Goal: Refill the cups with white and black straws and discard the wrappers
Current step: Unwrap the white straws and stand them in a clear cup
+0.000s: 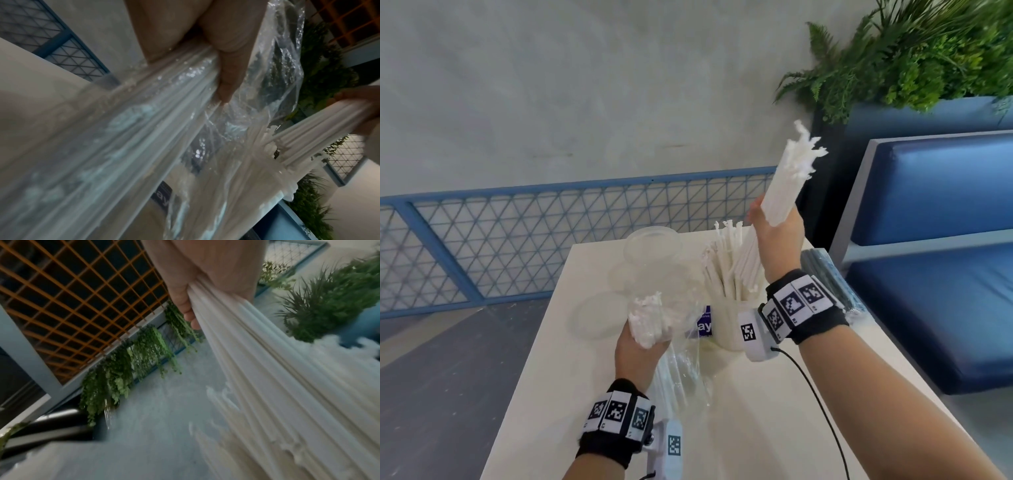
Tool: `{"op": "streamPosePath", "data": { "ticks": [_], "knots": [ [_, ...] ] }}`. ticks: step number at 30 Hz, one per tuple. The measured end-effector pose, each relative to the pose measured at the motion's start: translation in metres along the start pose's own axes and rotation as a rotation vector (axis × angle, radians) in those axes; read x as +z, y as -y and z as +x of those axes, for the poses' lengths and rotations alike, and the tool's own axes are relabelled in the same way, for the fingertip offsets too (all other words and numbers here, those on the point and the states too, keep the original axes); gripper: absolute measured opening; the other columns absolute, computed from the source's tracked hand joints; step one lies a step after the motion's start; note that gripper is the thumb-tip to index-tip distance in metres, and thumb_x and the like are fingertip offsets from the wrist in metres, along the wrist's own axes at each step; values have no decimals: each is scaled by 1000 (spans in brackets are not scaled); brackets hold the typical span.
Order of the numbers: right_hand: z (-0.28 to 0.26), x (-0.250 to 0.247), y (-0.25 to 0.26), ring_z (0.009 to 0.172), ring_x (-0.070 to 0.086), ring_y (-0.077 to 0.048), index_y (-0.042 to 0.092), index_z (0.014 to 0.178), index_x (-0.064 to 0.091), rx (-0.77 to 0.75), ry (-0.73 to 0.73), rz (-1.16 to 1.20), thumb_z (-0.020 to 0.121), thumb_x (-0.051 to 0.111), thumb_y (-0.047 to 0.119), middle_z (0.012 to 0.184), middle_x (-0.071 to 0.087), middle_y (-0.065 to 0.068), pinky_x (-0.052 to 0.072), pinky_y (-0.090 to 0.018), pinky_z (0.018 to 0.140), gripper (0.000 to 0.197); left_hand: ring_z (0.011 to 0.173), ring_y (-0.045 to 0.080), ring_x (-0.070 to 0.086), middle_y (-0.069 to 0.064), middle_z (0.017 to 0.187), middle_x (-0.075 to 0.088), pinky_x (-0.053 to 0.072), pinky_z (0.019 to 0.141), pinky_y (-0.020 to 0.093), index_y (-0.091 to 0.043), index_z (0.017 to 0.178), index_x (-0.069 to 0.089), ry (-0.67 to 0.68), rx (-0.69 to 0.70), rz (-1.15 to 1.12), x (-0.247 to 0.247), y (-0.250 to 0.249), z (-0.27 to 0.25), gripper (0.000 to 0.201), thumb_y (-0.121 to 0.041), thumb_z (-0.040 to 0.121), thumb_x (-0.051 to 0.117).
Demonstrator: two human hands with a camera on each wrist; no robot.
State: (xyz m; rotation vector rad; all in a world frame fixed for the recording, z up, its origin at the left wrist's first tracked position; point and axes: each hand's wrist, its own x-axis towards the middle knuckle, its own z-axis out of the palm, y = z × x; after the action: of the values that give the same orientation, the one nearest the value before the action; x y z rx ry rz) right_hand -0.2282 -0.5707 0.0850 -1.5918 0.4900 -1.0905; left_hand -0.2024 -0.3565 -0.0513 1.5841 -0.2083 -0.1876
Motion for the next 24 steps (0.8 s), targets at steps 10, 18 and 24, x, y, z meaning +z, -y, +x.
{"op": "streamPosePath", "data": {
  "ticks": [10, 18, 24],
  "knots": [
    [-25, 10, -54, 83, 60, -17, 13, 103, 58, 186, 184, -164, 78, 69, 18, 89, 64, 1, 48, -29, 74, 28, 99, 20, 63, -3, 98, 67, 48, 86, 30, -21, 103, 59, -10, 4, 7, -2, 14, 0, 45, -4, 67, 80],
    [-14, 13, -49, 66, 49, -1, 13, 86, 53, 111, 226, -239, 89, 56, 16, 70, 52, 12, 38, -23, 69, 5, 97, 15, 64, -4, 100, 68, 48, 81, 24, -26, 101, 59, 18, -8, -20, 1, 17, 3, 53, -16, 56, 86],
    [-29, 2, -50, 94, 49, -8, 12, 114, 50, 79, 196, -242, 85, 64, 18, 103, 53, 6, 42, -29, 94, 32, 96, 14, 63, -5, 99, 67, 47, 79, 23, -28, 98, 58, 28, 12, -15, 0, 17, 3, 50, -9, 59, 84]
  ]
}}
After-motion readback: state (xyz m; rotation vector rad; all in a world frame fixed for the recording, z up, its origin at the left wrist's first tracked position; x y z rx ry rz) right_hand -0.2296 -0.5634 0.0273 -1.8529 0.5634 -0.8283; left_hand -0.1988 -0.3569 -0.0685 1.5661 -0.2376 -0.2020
